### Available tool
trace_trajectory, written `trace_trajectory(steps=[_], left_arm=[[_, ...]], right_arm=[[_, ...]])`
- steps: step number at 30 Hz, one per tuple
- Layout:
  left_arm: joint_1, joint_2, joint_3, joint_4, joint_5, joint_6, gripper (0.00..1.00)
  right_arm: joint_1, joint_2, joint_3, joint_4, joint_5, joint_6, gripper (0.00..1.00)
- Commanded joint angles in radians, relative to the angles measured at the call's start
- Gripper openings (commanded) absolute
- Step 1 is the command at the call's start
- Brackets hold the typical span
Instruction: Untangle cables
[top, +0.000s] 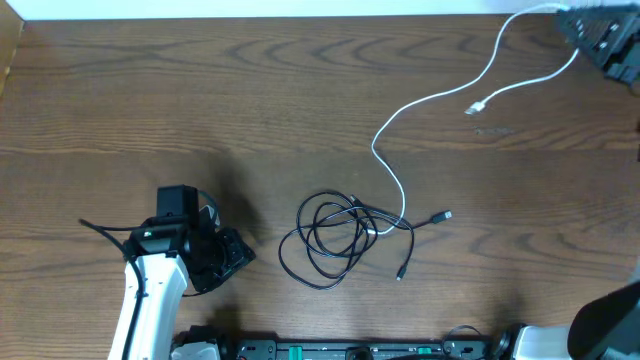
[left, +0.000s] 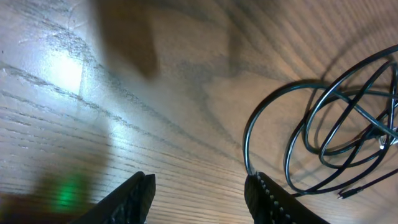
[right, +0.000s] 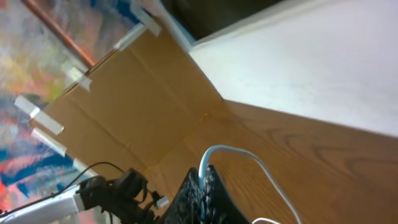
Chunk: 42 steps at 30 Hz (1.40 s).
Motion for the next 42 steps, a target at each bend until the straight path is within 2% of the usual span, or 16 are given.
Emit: trace_trajectory(steps=[1,9,14,17,21,22,28,30,34,35,40,42], left_arm=[[0.002,0.008,-0.002,0.001,0.004,-0.005,0.52],[0.002,0.008,-0.002,0.009,0.004,-0.005,0.52],[0.002,0.008,-0.002,0.012,0.004,-0.005,0.52],[0.002,0.008,-0.002,0.011,0.003,-0.005,0.52],[0.002,0.008,-0.002,0.011,-0.063,-0.005,0.52],[0.002,0.008,-0.002,0.011,-0.076,-0.005,0.52],[0.002,0.008,-0.002,0.011,-0.075,-0.005,0.52],[0.002,0.008,-0.002,0.012,-0.075,-0.005,0.52],[0.002,0.008,-0.002,0.011,-0.075,-0.005,0.52],[0.002,0.008,-0.002,0.012,-0.075,-0.005,0.52],[0.002,0.008,-0.002,0.012,-0.075,-0.005,0.52],[0.002,0.008,-0.002,0.011,-0.075,-0.005,0.52]], right_arm=[[0.0,0.028,-0.068,0.003,0.062,-0.072,0.01],[0.0,0.106,-0.158,-0.053,0.135,-0.124,0.01],[0.006,0.155,-0.178,-0.329,0.298,-0.412,0.01],[0.009,0.18,-0.178,-0.471,0.39,-0.525,0.01],[0.02,0.189,-0.178,-0.633,0.62,-0.639,0.01],[0.023,0.188,-0.178,-0.702,0.777,-0.647,0.01],[0.024,0.189,-0.177,-0.895,1.334,-0.673,0.01],[0.025,0.189,-0.177,-0.894,1.408,-0.692,0.01],[0.025,0.189,-0.177,-0.887,1.412,-0.718,0.02],[0.025,0.189,-0.177,-0.887,1.412,-0.718,0.06],[0.029,0.189,-0.177,-0.887,1.408,-0.739,0.5],[0.032,0.188,-0.177,-0.885,1.381,-0.779,0.62]])
